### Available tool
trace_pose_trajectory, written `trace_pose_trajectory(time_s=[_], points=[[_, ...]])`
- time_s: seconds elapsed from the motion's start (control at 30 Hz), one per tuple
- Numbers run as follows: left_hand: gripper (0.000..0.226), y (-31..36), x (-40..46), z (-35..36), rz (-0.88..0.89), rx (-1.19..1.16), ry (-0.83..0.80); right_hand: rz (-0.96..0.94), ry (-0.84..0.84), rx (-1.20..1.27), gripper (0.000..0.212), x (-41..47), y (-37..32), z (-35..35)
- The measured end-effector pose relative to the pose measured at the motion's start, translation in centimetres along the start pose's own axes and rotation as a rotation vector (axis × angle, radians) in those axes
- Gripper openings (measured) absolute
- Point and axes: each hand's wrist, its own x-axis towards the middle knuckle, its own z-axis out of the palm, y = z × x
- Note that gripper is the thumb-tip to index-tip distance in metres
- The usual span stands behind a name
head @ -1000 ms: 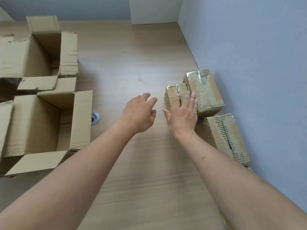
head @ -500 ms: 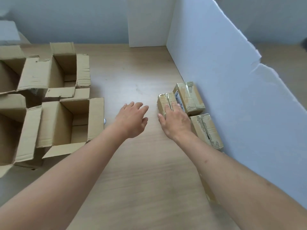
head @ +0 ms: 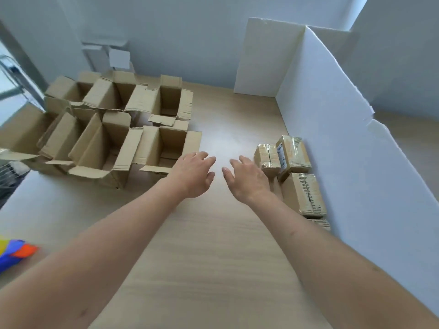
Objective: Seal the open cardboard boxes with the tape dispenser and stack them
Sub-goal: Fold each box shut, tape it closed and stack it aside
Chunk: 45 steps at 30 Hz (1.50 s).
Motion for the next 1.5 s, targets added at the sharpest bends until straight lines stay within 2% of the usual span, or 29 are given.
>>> trace_pose_trajectory(time_s=[0.2,0.4,0.7,0.97,1.03,1.1,1.2,1.27,1.37,1.5], points=[[0.044,-2.5,-8.2,-0.4,-0.117,0.002,0.015,-0.134,-0.061,-0.003,0.048,-4.1,-5.0,1.5],[0.053,-5.9,-13.6,0.3,-0.208,-0.017,0.025,-0.198,-0.106,-0.019,0.045,-6.3,-10.1,3.1],[0.053,-14.4,-15.2,2.0,-0.209,-0.047,-0.016,-0.142,-0.160,-0.021,0.040,-3.0,-17.7,8.3],[0.055,-22.7,-10.3,3.7,-0.041,-0.046,-0.061,0.061,-0.106,-0.011,0.043,2.5,-23.0,12.7],[0.053,-24.1,-9.3,4.2,-0.021,-0.046,-0.070,0.105,-0.076,-0.021,0.050,3.7,-23.8,13.4],[0.053,-25.2,-8.6,4.7,-0.011,-0.055,-0.082,0.099,-0.017,-0.093,0.061,4.8,-24.4,14.0],[0.051,-26.2,-8.0,5.5,0.000,-0.079,-0.089,0.091,0.122,-0.233,0.063,6.5,-24.9,14.5],[0.050,-26.5,-7.9,5.9,0.001,-0.098,-0.083,0.110,0.146,-0.281,0.053,7.4,-25.0,14.7],[0.049,-26.8,-8.2,6.3,-0.014,-0.109,-0.079,0.108,0.080,-0.341,0.029,7.7,-25.0,14.9],[0.051,-26.6,-9.5,6.3,-0.022,-0.086,-0.091,0.114,0.043,-0.334,0.026,6.4,-24.8,14.7]])
